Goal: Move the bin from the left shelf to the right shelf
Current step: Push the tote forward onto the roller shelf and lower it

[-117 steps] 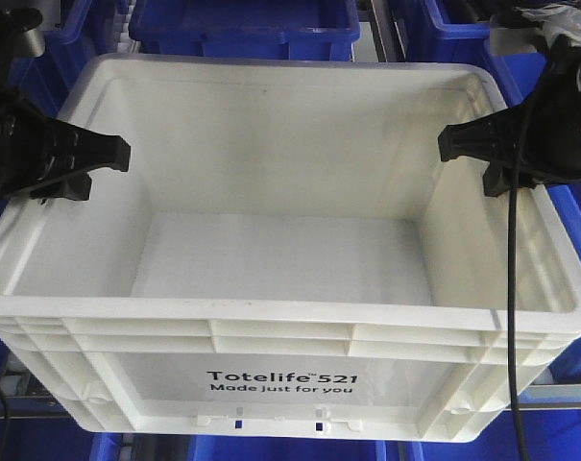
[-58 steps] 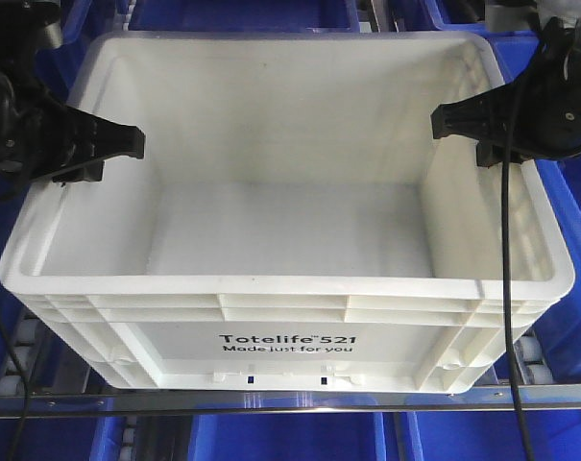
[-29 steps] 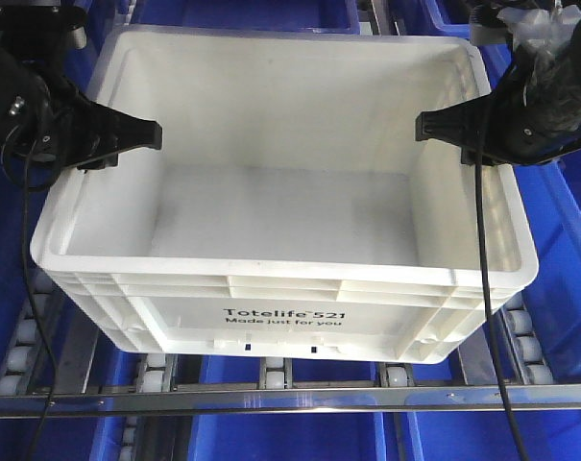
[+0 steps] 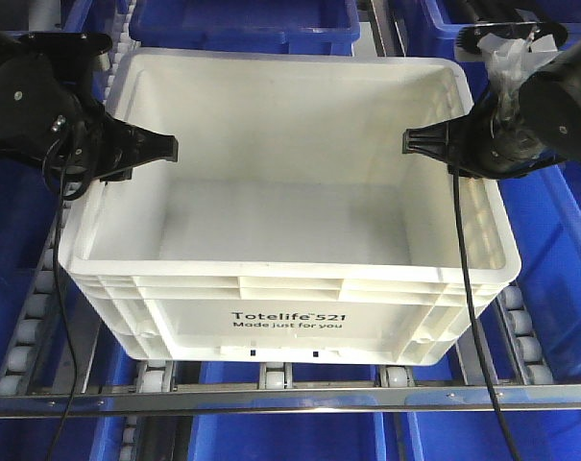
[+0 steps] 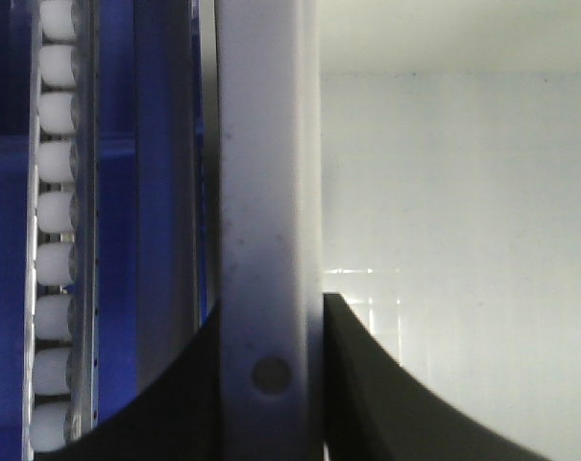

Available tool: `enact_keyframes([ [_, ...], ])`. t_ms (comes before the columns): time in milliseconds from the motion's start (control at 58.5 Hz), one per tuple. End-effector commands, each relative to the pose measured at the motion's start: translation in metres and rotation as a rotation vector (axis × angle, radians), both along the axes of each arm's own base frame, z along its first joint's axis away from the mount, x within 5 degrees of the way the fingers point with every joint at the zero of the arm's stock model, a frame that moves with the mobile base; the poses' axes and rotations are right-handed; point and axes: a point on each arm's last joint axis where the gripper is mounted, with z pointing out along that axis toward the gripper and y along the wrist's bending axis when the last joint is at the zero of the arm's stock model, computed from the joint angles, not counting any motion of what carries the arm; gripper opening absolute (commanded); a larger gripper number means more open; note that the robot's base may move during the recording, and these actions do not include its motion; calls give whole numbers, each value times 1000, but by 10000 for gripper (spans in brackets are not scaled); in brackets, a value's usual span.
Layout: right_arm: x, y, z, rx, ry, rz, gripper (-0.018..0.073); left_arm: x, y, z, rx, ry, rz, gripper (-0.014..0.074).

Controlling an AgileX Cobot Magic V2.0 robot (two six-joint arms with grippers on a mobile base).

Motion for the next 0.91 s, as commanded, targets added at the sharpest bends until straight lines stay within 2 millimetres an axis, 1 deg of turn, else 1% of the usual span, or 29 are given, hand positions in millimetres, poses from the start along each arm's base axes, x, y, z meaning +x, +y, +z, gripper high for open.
enact_keyframes([
  [0,6,7,24,116,-149,8,37,-6,-6,28,-50,-115,-38,71],
  [188,9,9,20,135,-142,12,109,-9,-4,26,-39,-78,-15,176],
  [359,8,10,20,138,-138,11,230,-10,-2,25,-15,-63,-8,296],
  [479,8,10,19,156,-126,4,314,-12,-1,27,-13,-64,-6,348],
  [547,7,11,18,165,-111,-3,347,-13,0,30,-11,-73,-7,358],
  [667,3,9,22,171,-110,-8,370,-17,3,38,-5,-102,-7,359],
  [889,-12,3,46,167,-179,26,370,-28,10,56,-1,-172,-11,359],
])
